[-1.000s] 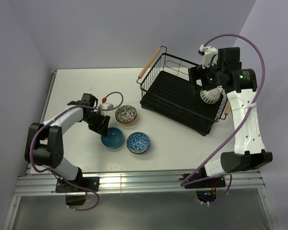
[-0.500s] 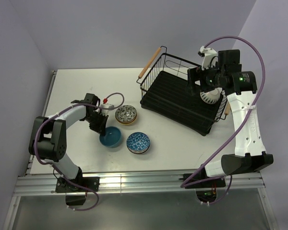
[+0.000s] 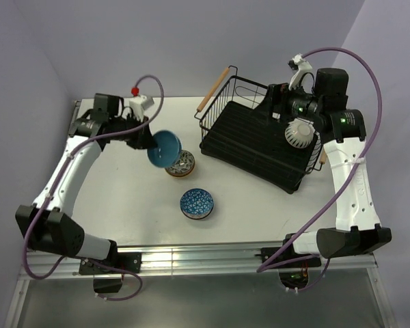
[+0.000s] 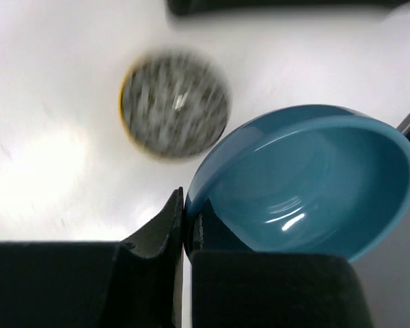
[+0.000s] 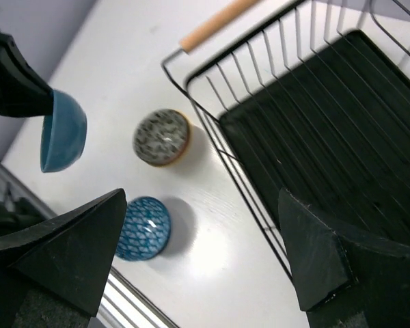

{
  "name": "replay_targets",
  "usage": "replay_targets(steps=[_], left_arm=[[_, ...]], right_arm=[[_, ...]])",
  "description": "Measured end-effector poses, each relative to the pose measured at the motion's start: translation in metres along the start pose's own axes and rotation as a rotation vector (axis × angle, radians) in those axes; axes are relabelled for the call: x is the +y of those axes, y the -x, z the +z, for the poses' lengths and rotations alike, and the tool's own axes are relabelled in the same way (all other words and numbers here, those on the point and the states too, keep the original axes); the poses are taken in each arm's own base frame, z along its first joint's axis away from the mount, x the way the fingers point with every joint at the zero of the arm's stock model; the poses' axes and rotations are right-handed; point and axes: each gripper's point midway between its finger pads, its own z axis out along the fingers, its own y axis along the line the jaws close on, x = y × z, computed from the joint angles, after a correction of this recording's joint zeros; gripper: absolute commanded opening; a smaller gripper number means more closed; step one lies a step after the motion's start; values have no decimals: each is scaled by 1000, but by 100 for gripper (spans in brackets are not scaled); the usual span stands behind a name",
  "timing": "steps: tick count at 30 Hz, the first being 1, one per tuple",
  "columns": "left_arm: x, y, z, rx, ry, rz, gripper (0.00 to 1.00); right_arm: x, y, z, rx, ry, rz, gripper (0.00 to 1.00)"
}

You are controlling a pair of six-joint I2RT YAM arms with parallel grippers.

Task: Load the bowls into the dish rack

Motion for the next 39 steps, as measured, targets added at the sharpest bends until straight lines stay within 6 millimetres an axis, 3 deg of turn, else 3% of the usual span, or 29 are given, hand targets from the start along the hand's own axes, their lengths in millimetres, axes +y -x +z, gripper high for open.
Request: replay_targets(steps=[2,5,10,14,23,33,39], left_arm=[[-17,39,-19,-128,-31,15,0],[-39,81,-40,-268,-90,2,0],[-61,125,-52,-419,-208,-66,0],[-73,146,-56,-503,-304,-120,0],[-90,162,-55,-590,-472,-253,0],[-114,161,-50,-578,-561,-286,0],[-118,160,-46,-566,-569,-286,0]], right_arm=[[9,7,3,-41,48,29,98],[26,24,1,-104,132,77,98],[56,49,-10,-203,266,141,98],[77,60,-17,-240,342,183,98],[124,48,-1,-183,472,285,100],[165,36,26,-125,524,257,100],[184,22,43,-74,537,222,100]])
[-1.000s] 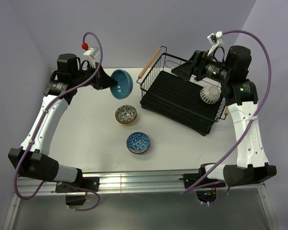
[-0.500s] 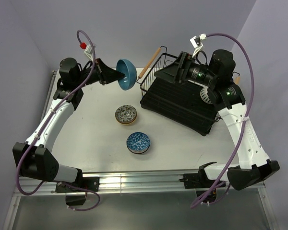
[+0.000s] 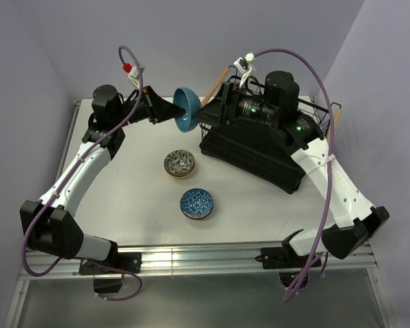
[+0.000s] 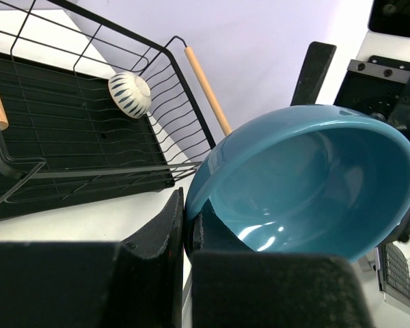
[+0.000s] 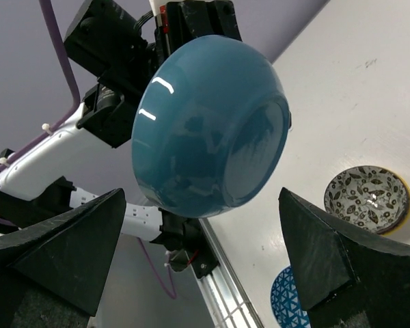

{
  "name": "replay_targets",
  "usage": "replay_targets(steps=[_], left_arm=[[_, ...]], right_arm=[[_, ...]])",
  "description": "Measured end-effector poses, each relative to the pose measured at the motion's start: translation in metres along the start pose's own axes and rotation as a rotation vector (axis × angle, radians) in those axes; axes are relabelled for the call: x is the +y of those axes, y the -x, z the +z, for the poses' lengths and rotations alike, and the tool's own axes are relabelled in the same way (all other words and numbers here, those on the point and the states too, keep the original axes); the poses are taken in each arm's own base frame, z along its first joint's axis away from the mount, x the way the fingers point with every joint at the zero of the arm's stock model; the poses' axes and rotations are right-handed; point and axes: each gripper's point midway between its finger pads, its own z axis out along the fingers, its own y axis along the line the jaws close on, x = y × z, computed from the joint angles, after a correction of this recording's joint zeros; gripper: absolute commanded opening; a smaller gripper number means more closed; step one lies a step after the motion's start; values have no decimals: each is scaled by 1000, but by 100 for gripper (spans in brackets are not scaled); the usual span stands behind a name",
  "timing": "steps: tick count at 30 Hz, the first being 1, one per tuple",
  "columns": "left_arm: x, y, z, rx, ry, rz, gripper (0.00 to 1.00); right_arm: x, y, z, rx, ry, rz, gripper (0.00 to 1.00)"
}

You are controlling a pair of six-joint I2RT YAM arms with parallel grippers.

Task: Load the bowls into the dish rack

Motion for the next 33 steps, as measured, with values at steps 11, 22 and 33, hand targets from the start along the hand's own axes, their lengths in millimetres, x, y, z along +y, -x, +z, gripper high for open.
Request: replay_targets(steps=[11,22,33], left_arm=[[8,-3,2,0,34,-5,0],[19,-10,5,9,85,-11,0],[23,-11,5,7,103,-7,0]], right_arm=[[14,-7,13,7,-7,-70,93],[-4,-12,17,19,-86,-73,77],[-15,-12,17,17,-135,-81,40]])
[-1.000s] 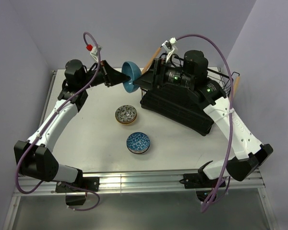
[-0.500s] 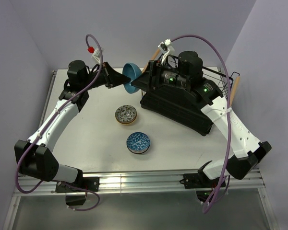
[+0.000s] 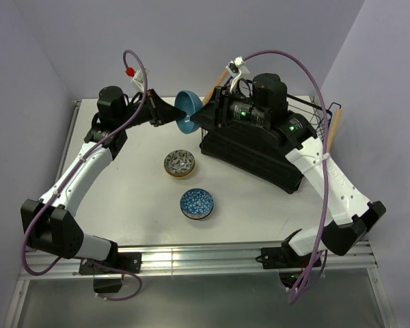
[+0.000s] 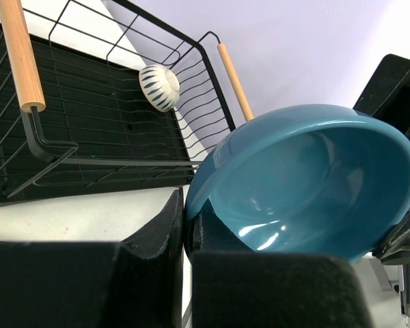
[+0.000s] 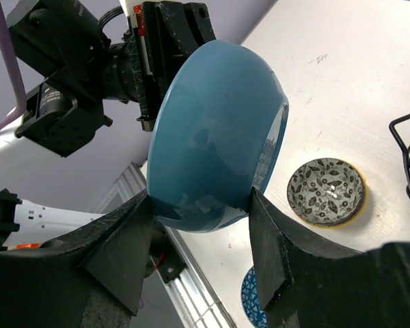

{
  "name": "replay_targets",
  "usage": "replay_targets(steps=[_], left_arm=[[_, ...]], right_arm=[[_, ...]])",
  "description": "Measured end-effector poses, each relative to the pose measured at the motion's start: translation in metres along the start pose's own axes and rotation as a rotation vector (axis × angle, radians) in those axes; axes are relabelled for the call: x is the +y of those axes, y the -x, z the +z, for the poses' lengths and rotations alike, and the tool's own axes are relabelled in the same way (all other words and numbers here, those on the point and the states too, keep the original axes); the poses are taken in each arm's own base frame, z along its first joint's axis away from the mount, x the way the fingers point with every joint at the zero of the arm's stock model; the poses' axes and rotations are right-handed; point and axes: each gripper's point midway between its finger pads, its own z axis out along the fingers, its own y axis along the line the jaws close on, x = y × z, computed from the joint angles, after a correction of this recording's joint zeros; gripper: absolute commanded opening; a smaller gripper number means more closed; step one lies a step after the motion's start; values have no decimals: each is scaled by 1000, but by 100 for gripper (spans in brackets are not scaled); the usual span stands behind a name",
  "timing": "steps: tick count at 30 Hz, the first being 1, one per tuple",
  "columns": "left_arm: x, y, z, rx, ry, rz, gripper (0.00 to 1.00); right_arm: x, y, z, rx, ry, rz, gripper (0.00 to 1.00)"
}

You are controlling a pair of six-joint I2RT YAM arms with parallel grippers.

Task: Load the bowls into the dish rack

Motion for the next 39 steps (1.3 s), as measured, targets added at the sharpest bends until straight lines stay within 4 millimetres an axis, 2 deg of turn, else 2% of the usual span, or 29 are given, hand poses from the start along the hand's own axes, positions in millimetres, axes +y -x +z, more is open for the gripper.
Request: replay_targets(steps=[2,3,5,6,7,12,19,28,33,35,39], left_arm=[[0,0,0,-1,1,0,0],[0,0,0,-2,2,0,0],[1,0,0,-2,3,0,3],[1,0,0,-3,4,0,6],[1,1,0,-3,4,0,12],[0,0,1,-2,3,2,29],[-2,-5,3,12,-3,4,61],[7,-13,2,42,30,-5,79],[16,-16,-2,59,60,-6,89],[20,-13,-5,60,76,1,98],[19,-4,-11,63,101,38,99]], right_arm=[[0,0,0,-1,-1,-2,32],[0,0,0,-1,-1,-4,18],[-1,0,0,-1,-2,-7,3],[-1,0,0,-2,-2,-8,0],[-1,0,0,-2,-3,-11,0],[-1,0,0,-1,-1,-15,0],[-2,1,-2,1,7,-13,0],[-18,8,-7,-19,-30,-19,0],[-39,8,-19,-21,-87,-46,0],[-53,9,-29,-29,-128,-55,0],[-89,12,-59,-60,-234,-57,0]])
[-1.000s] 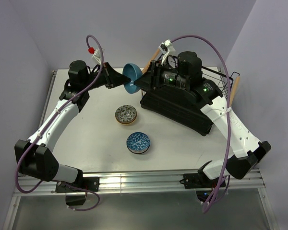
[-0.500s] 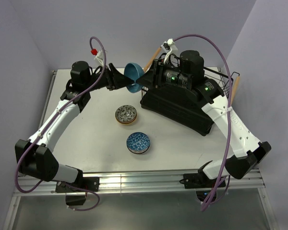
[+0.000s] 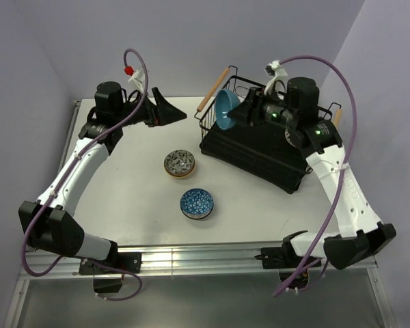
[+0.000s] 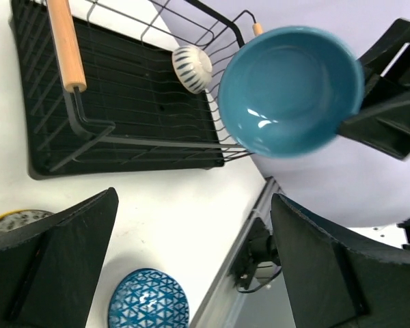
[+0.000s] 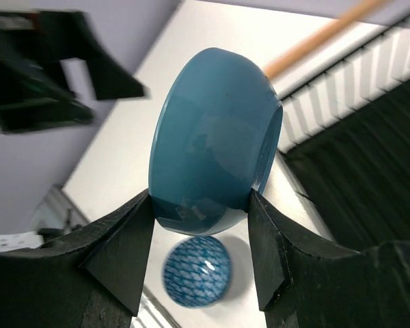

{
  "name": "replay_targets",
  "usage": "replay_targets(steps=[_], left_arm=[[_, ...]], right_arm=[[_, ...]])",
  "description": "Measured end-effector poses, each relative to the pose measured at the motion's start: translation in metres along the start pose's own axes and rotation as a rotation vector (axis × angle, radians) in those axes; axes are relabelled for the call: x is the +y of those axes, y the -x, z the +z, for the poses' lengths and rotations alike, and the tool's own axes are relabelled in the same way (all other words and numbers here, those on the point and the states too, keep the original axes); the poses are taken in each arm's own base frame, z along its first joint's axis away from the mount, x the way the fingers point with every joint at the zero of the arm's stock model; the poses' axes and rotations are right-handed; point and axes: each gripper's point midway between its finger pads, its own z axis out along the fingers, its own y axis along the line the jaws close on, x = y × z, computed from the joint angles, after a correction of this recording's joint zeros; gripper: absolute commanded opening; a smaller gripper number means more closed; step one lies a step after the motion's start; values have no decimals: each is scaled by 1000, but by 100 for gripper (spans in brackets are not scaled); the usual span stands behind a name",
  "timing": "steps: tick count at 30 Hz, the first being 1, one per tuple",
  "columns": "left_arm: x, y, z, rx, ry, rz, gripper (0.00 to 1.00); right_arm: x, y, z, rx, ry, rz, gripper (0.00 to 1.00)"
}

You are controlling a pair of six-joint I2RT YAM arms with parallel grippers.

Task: Load the bowls into the dish rack

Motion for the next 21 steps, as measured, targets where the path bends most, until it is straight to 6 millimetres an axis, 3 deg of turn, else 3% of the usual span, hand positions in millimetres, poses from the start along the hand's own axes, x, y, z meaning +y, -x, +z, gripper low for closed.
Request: replay_targets(steps=[9,16,21], left_arm=[[-3,28,-11,-38,93,103,100],[34,38,-17,-52,297,107,99],[61,36,-26,-49,439,105,99]], right_arm=[[-68,-2,-50,-1,-248,-64,0],[-118,-20,-72,113,-458,-99,0],[-151,-32,-75,217,-586,-114,0]])
